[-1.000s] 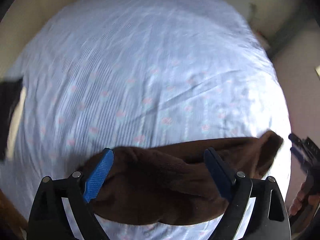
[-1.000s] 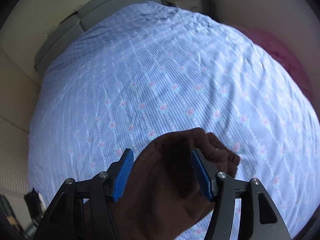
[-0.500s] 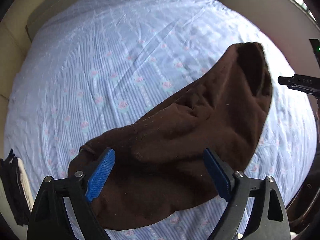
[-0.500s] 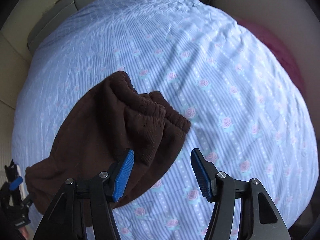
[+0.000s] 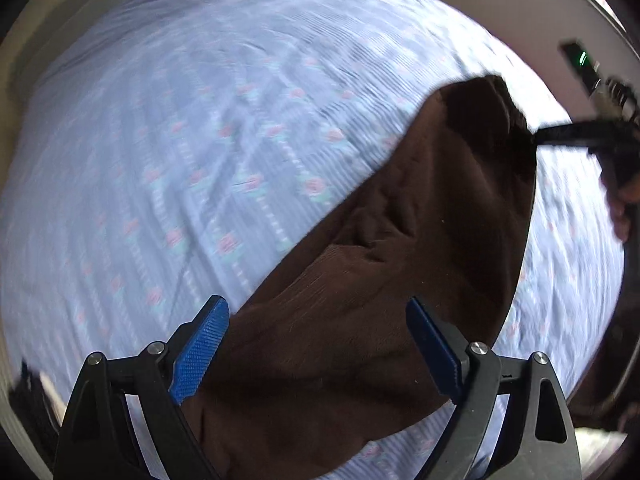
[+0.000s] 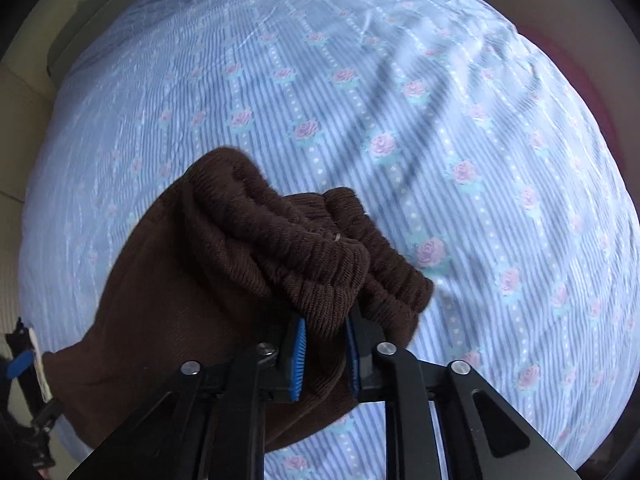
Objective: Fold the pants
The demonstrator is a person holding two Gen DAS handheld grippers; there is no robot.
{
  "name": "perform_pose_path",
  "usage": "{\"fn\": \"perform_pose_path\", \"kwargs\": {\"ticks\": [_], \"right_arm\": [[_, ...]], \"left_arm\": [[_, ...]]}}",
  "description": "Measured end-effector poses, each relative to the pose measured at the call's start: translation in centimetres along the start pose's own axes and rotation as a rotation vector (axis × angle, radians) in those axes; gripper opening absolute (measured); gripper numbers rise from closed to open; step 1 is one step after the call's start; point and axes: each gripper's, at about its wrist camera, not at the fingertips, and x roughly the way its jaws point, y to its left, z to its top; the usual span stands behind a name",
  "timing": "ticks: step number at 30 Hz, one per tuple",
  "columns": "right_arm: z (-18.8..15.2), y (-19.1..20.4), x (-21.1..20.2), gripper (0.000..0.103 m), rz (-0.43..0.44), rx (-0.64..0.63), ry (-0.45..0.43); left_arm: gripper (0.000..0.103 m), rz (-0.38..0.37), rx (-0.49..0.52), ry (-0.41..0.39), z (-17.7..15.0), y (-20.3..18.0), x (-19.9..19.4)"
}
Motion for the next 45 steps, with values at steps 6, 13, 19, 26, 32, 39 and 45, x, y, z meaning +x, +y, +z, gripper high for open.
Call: {"fn": "perform_pose_path", "kwargs": {"ticks": [6, 13, 19, 26, 32, 39, 45], "right_arm": [[-1.3, -2.2, -3.5, 0.015, 0.015, 0.058, -0.068], [-1.4, -1.5, -6.3, 0.014, -0.017, 0.06, -0.161], [0.0, -1.1, -5.4, 0.04, -0.147, 0.056, -0.136], [-5.1, 1.0, -12.2, 0.059, -0.11, -0.064, -0.263], [-12.6, 5.3, -8.6, 0.059, 0.083, -0.196, -0.037], [-18.4, 5.6, -5.5, 0.058, 0.142, -0.167, 0.12], [-20.4, 2.7, -6.2, 0.058, 0.084, -0.129, 0.115]], "left_arm": [[0.031, 0.086, 0.014, 0.179, 2.0, 0.3, 6.5], [0.021, 0.167, -0.065, 0.118, 4.6, 0.6, 6.6], [0.043, 0.222, -0.081, 0.065, 5.0, 1.0, 5.5], [0.068, 0.248, -0.07, -0.269, -1.7, 0.4, -6.0], [0.07, 0.276, -0.209, -0.243, -10.9, -0.8, -8.0], [0.07, 0.288, 0.117, -0.249, -15.6, -10.3, -5.1], [0.056, 0.461, 0.467, -0.298, -14.9, -18.0, 0.5]]}}
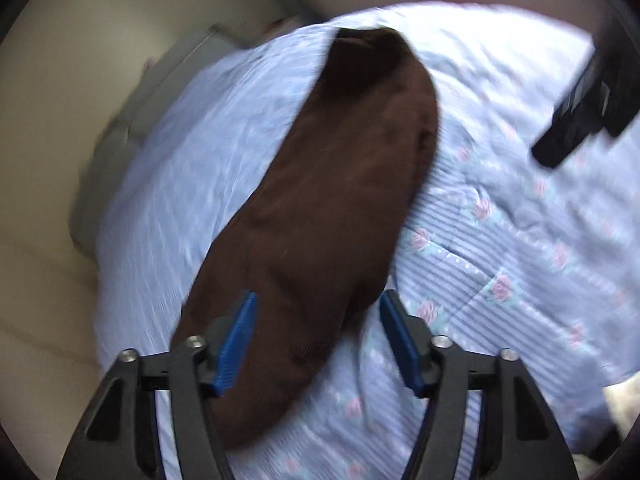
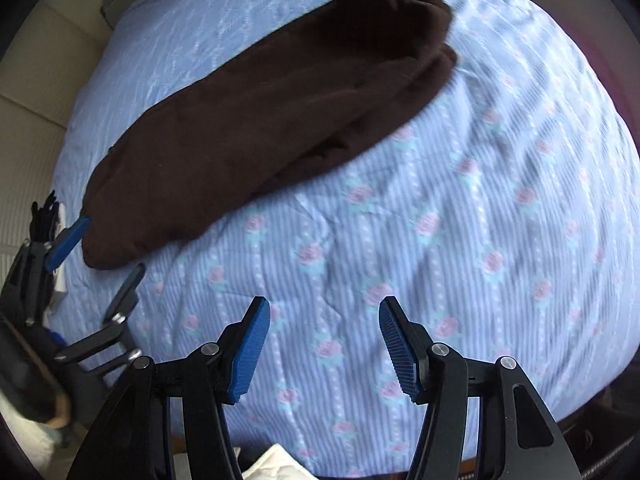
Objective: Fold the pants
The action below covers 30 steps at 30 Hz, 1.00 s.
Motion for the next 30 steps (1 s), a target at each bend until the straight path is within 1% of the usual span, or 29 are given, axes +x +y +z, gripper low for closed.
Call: {"fn": "perform_pose_path", "kwargs": {"ticks": [3, 5, 6, 8, 9, 11, 13, 14, 15, 17, 19, 21, 22, 25, 26, 28, 30], "right_arm": [[-1.1, -1.7, -0.3, 0.058, -0.024, 0.038, 0.006], [-1.7, -2.5, -0.4, 0.059, -0.033, 0.061, 0.011], [-1.8, -3.1, -0.6, 0.059, -0.035, 0.068, 0.014], [-2.0, -3.7, -0.8, 0.059, -0.035, 0.078, 0.015], [-1.9, -3.9, -0.7, 0.059, -0.034, 0.08, 0.015], [-1.6, -4.1, -0.5, 0.059, -0.012, 0.081, 0.006], [-1.1, -3.9, -0.2, 0.059, 0.013, 0.074, -0.002], [-0.7, -3.7, -0.1, 0.059, 0.033, 0.065, -0.012], [-0.2, -3.2, 0.2, 0.059, 0.057, 0.047, -0.021], [1.3, -1.9, 0.6, 0.059, 0.1, 0.0, -0.041], [2.8, -0.5, 0.5, 0.059, 0.136, -0.055, -0.068], [4.6, 1.4, 0.3, 0.059, 0.194, -0.125, -0.095], [5.5, 2.3, 0.2, 0.059, 0.222, -0.162, -0.104], [8.1, 5.3, 0.4, 0.059, 0.302, -0.287, -0.105], [9.1, 6.5, 0.7, 0.059, 0.326, -0.34, -0.095], [9.8, 8.8, 1.4, 0.059, 0.355, -0.425, -0.069], [10.6, 11.0, 2.6, 0.058, 0.36, -0.521, -0.03]], "left_arm": [[0.05, 0.028, 0.12, 0.0, 1.4, -2.4, 2.2], [0.045, 0.055, 0.181, 0.028, 1.9, -3.8, 3.8], [0.038, 0.058, 0.2, 0.05, 2.2, -4.2, 4.7], [0.03, 0.062, 0.187, 0.072, 2.7, -3.5, 5.2], [0.027, 0.041, 0.154, 0.072, 3.0, -2.6, 5.0], [0.026, -0.005, 0.033, 0.072, 3.4, 0.4, 4.3], [0.026, -0.09, -0.144, 0.093, 3.8, 4.5, 3.9], [0.026, -0.16, -0.242, 0.108, 3.9, 6.6, 4.1], [0.026, -0.246, -0.366, 0.126, 3.8, 9.4, 4.4], [0.026, -0.345, -0.504, 0.147, 3.4, 12.7, 5.4], [0.026, -0.405, -0.601, 0.162, 2.8, 15.6, 6.6], [0.026, -0.426, -0.638, 0.177, 2.2, 17.4, 8.0], [0.026, -0.455, -0.646, 0.19, 1.9, 18.3, 8.7], [0.027, -0.517, -0.656, 0.221, 0.9, 19.6, 9.7], [0.027, -0.518, -0.658, 0.227, 0.6, 19.7, 9.7], [0.027, -0.522, -0.645, 0.238, 0.5, 19.8, 10.0], [0.027, -0.526, -0.652, 0.236, 0.3, 19.9, 10.2]]}}
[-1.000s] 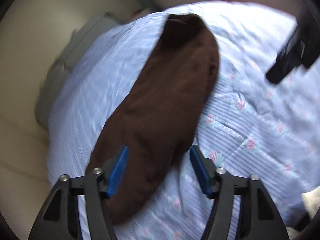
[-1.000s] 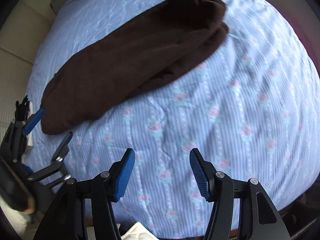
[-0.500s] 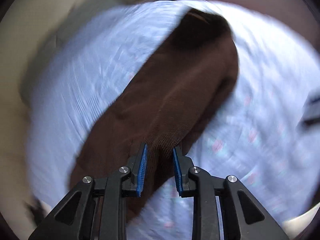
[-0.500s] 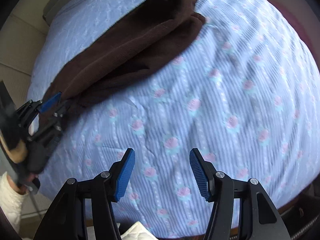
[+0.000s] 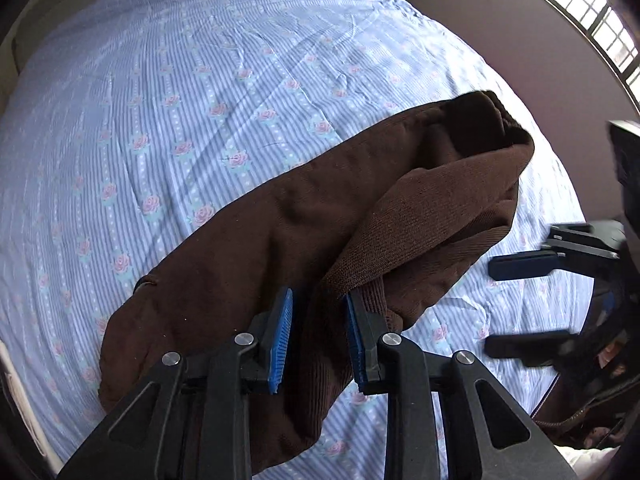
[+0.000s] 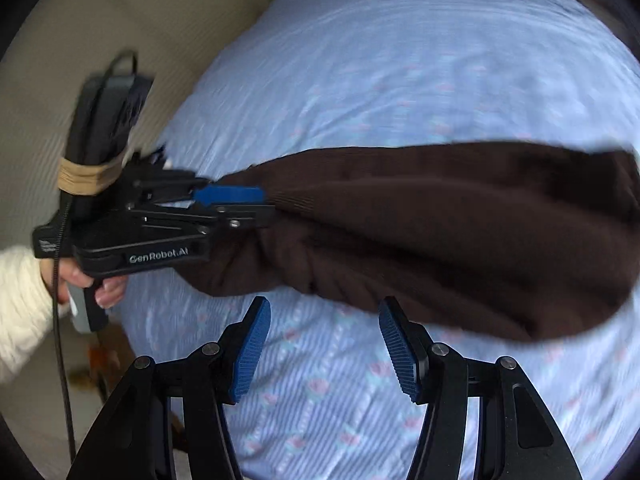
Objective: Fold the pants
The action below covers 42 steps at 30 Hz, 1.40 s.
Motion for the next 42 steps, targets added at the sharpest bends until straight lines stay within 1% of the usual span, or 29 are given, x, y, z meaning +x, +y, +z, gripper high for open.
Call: {"fn": "perform_pose_path", "kwargs": {"ticks": [2, 5, 7, 8, 9, 10, 11, 12, 13, 15, 17, 18, 20, 21, 22, 23, 24, 26, 28, 30, 32, 33, 34, 35, 36, 37, 38, 40, 42], "right_arm": [[1.2, 0.9, 1.6, 0.058, 0.004, -0.057, 0.041], [2.5, 1.6, 3.8, 0.058, 0.06, -0.103, 0.092], [3.3, 1.8, 5.7, 0.058, 0.053, -0.122, 0.127], [3.6, 1.7, 6.6, 0.058, 0.034, -0.124, 0.141], [3.9, 1.7, 7.3, 0.058, 0.023, -0.12, 0.153], [4.3, 1.6, 7.7, 0.058, 0.031, -0.114, 0.158], [4.4, 1.5, 8.1, 0.058, 0.04, -0.104, 0.162], [4.3, 1.5, 8.6, 0.058, 0.046, -0.087, 0.168], [3.9, 1.2, 9.3, 0.058, 0.064, -0.059, 0.189], [2.6, 0.4, 10.1, 0.058, 0.101, 0.001, 0.228], [0.3, 0.0, 10.7, 0.058, 0.12, 0.062, 0.252], [-0.7, -0.1, 10.4, 0.058, 0.124, 0.087, 0.241], [-1.7, 0.0, 9.8, 0.058, 0.118, 0.144, 0.209], [-2.1, 0.0, 9.4, 0.055, 0.112, 0.186, 0.189], [-2.3, 0.0, 9.4, 0.053, 0.096, 0.209, 0.183], [-2.5, 0.3, 9.5, 0.05, 0.063, 0.213, 0.177], [-2.7, 0.8, 9.7, 0.05, 0.025, 0.2, 0.176], [-3.0, 1.9, 10.5, 0.05, -0.031, 0.162, 0.182], [-2.9, 2.3, 10.6, 0.049, -0.051, 0.139, 0.193], [-2.7, 2.4, 10.3, 0.046, -0.059, 0.13, 0.207], [-2.5, 2.4, 10.4, 0.046, -0.07, 0.139, 0.222], [-2.5, 2.3, 10.4, 0.044, -0.076, 0.142, 0.223], [-2.5, 2.5, 10.4, 0.043, -0.084, 0.146, 0.223], [-2.6, 2.7, 10.6, 0.037, -0.095, 0.156, 0.22], [-2.5, 2.5, 10.4, 0.031, -0.105, 0.167, 0.216], [-2.6, 2.3, 10.3, 0.031, -0.114, 0.183, 0.214], [-2.8, 2.0, 9.9, 0.029, -0.111, 0.203, 0.214], [-3.1, 1.8, 9.4, 0.027, -0.107, 0.221, 0.204], [-3.5, 2.1, 8.8, 0.025, -0.098, 0.223, 0.196]], "left_arm": [[0.027, -0.022, -0.033, -0.005, -0.1, 0.6, -0.2], [0.027, -0.052, -0.065, -0.009, -0.3, 1.0, -0.5], [0.027, -0.062, -0.074, -0.004, -0.5, 1.1, -0.5], [0.028, -0.065, -0.077, 0.003, -0.6, 1.1, -0.5], [0.03, -0.065, -0.079, 0.006, -0.8, 1.1, -0.6], [0.033, -0.059, -0.081, 0.003, -1.1, 1.1, -0.8], [0.035, -0.04, -0.083, -0.001, -1.3, 1.1, -1.0], [0.037, 0.012, -0.087, -0.017, -1.8, 1.2, -1.7], [0.041, 0.046, -0.09, -0.032, -2.2, 1.4, -2.4], [0.061, 0.111, -0.123, -0.072, -3.7, 2.6, -4.1], [0.063, 0.178, -0.204, -0.107, -6.0, 5.1, -5.9], [0.065, 0.214, -0.282, -0.108, -7.6, 7.1, -6.7], [0.066, 0.248, -0.41, -0.107, -10.0, 10.4, -7.5], [0.066, 0.259, -0.487, -0.104, -11.3, 12.2, -7.7], [0.066, 0.273, -0.558, -0.093, -12.6, 13.7, -7.6], [0.066, 0.283, -0.593, -0.083, -13.4, 14.6, -7.3], [0.066, 0.286, -0.597, -0.073, -13.8, 14.9, -6.7], [0.066, 0.242, -0.599, -0.056, -14.0, 15.1, -5.3], [0.066, 0.148, -0.664, -0.066, -14.0, 15.9, -4.0], [0.066, 0.103, -0.733, -0.084, -13.8, 16.8, -3.0], [0.066, 0.034, -0.774, -0.079, -13.4, 17.1, -1.2], [0.065, -0.005, -0.792, -0.057, -13.2, 17.0, -0.2], [0.059, -0.019, -0.815, -0.04, -12.9, 17.1, 0.5], [0.041, -0.025, -0.834, -0.043, -12.9, 17.0, 0.7], [0.03, -0.033, -0.848, -0.052, -12.9, 17.0, 0.6], [0.028, -0.016, -0.853, -0.062, -12.8, 16.8, 0.0], [0.022, 0.015, -0.845, -0.075, -12.5, 16.5, -0.7], [0.02, 0.062, -0.825, -0.135, -12.0, 15.9, -3.2], [0.02, 0.09, -0.821, -0.171, -12.1, 15.8, -4.8]]}}
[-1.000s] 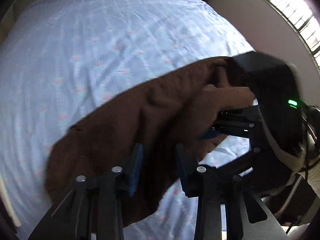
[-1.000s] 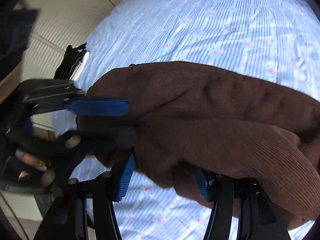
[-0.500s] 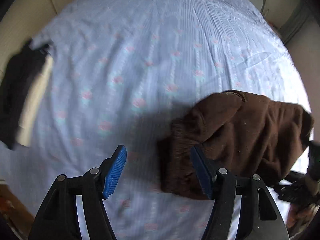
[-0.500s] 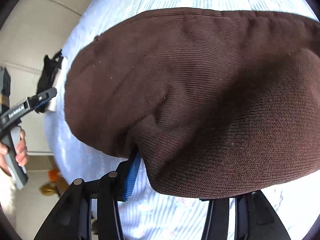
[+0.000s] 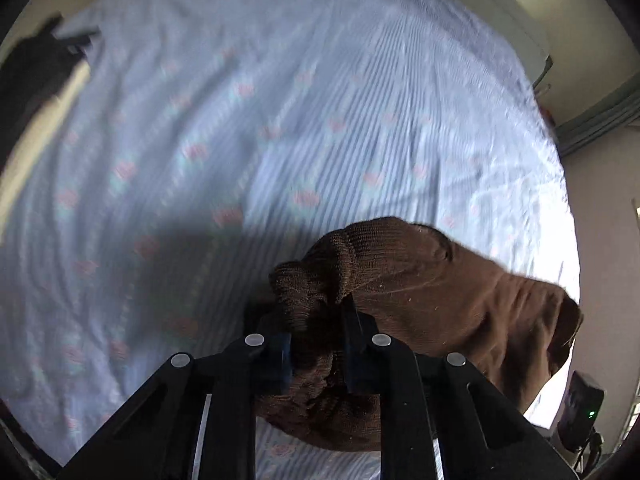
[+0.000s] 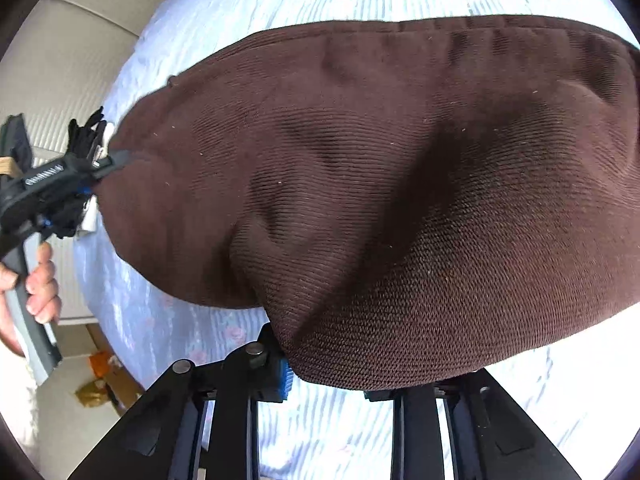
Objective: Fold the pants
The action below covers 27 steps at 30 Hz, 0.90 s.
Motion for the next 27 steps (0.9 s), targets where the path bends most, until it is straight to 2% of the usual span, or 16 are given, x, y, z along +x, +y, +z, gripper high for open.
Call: {"fn": "perform_pose_path", "kwargs": {"ticks": [2, 4, 7, 8, 9, 10, 11, 12, 14, 16, 18, 20, 24, 27], "right_arm": [[0.0, 0.5, 0.1, 0.025, 0.02, 0.016, 0.005], [-0.2, 0.8, 0.5, 0.025, 0.029, 0.016, 0.021], [-0.2, 0.3, 1.7, 0.025, -0.005, 0.029, 0.057], [-0.2, 0.1, 1.8, 0.026, -0.003, 0.047, 0.06], [-0.1, -0.1, 1.8, 0.031, 0.004, 0.065, 0.06], [0.0, -0.3, 1.4, 0.037, 0.001, 0.079, 0.068], [-0.2, -0.3, 1.2, 0.051, -0.015, 0.087, 0.082], [-0.5, -0.4, 0.6, 0.053, -0.037, 0.091, 0.086], [-1.6, -0.5, -1.6, 0.053, -0.047, 0.078, 0.038], [-2.7, -0.7, -4.9, 0.053, -0.047, 0.078, -0.04], [-3.4, -1.7, -7.6, 0.053, -0.062, 0.099, -0.113], [-3.8, -4.0, -10.5, 0.055, -0.112, 0.135, -0.194], [-2.3, -10.6, -14.6, 0.056, -0.232, 0.183, -0.299], [0.1, -14.2, -16.3, 0.056, -0.319, 0.174, -0.348]], "left_arm": [[0.02, 0.042, 0.013, 0.001, 0.0, 0.6, -0.4], [0.02, 0.093, 0.035, 0.028, -0.1, 1.6, 0.9], [0.024, 0.107, 0.011, 0.096, -0.4, 2.4, 3.5], [0.033, 0.126, 0.028, 0.095, -0.4, 2.1, 3.6], [0.043, 0.168, 0.057, 0.088, -0.2, 1.7, 3.3], [0.046, 0.2, 0.084, 0.081, -0.1, 1.2, 2.9], [0.052, 0.215, 0.111, 0.067, -0.1, 0.8, 2.2], [0.058, 0.229, 0.146, 0.043, -0.1, 0.3, 1.2], [0.065, 0.271, 0.253, -0.028, -0.9, -1.4, -1.4], [0.069, 0.252, 0.363, -0.08, -2.7, -3.5, -3.8], [0.069, 0.21, 0.431, -0.084, -4.8, -5.3, -5.3], [0.069, 0.164, 0.472, -0.076, -7.5, -7.2, -6.0], [0.068, 0.093, 0.526, -0.006, -12.1, -11.4, -4.1], [0.068, 0.08, 0.593, 0.032, -14.8, -14.4, -2.3]]}}
